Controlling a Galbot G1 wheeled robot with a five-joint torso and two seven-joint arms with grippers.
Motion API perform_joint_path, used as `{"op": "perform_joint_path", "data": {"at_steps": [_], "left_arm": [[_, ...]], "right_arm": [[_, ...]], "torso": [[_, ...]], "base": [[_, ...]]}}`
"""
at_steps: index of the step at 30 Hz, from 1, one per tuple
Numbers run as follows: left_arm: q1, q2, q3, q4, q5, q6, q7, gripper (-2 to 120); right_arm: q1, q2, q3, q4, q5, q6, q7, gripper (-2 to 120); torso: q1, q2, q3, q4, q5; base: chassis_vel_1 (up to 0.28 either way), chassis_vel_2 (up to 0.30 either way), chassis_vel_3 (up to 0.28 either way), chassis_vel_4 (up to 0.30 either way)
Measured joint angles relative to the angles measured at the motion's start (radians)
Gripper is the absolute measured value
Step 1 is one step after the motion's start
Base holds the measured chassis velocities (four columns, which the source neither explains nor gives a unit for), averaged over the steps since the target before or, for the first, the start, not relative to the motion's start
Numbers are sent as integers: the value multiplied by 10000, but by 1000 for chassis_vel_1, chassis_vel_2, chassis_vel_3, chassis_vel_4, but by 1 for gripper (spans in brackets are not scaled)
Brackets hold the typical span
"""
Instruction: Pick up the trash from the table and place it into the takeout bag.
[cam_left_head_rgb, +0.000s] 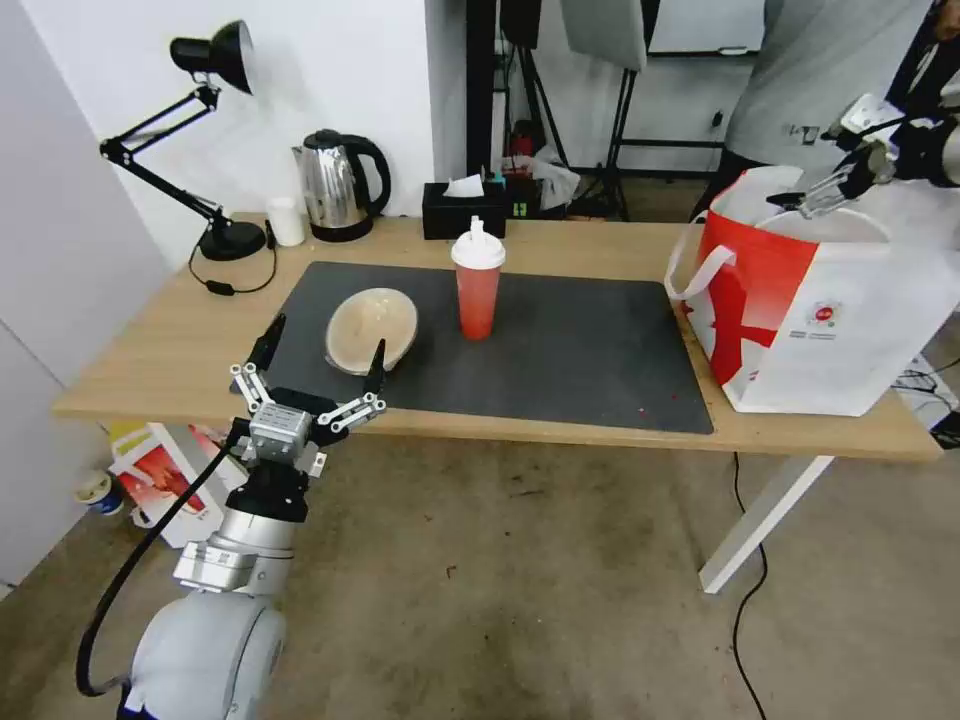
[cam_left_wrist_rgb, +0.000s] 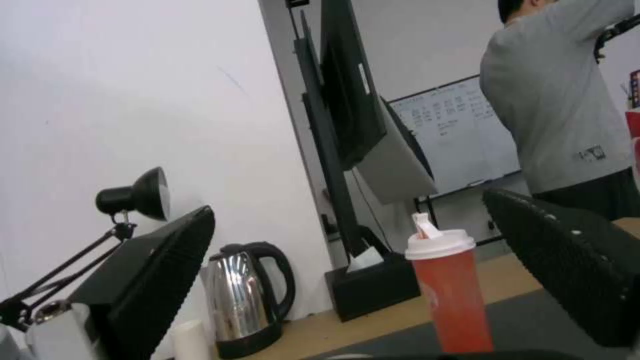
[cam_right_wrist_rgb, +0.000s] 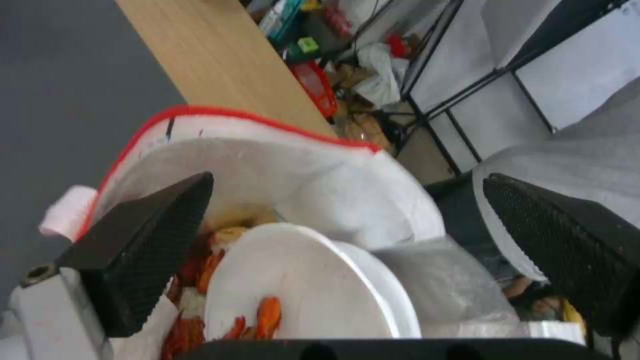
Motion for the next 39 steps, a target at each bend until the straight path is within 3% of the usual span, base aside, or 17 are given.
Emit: {"op": "perform_joint_path", "data": {"at_steps": [7, 13, 20, 29, 32, 39], "left_arm": [[-56, 5, 1, -1, -11, 0, 0, 100], [-80, -36, -25, 66, -32, -21, 0, 100], [-105, -107, -46, 97, -56, -27, -4, 100], [-137, -191, 8, 167, -19, -7, -8, 100], [-164, -212, 24, 204, -9, -2, -8, 100], [-300, -511, 115, 462, 78, 2, -13, 100]], "right_arm": [[632, 9, -540, 631, 680, -339, 328, 100], [115, 2, -178, 2282, 3103, -970, 2071, 100], [-2397, 194, 2526, 4515, 4941, -1394, 3850, 100], [-5855, 301, 5467, 6075, 5516, -1349, 4721, 100], [-6520, 229, 5850, 6435, 5601, -1107, 4937, 100], [-8864, 634, 6892, 7576, 5407, 424, 6940, 100]], "torso": [[0, 0, 0, 0, 1], [-1, 0, 0, 2, 0], [-1, 0, 0, 1, -3], [0, -2, 0, -1, 4], [-1, -1, -1, 0, 0], [0, -1, -1, -1, -1]], "base": [[0, 0, 0, 0], [0, 0, 0, 0], [0, 0, 0, 0], [0, 0, 0, 0], [0, 0, 0, 0], [0, 0, 0, 0]]}}
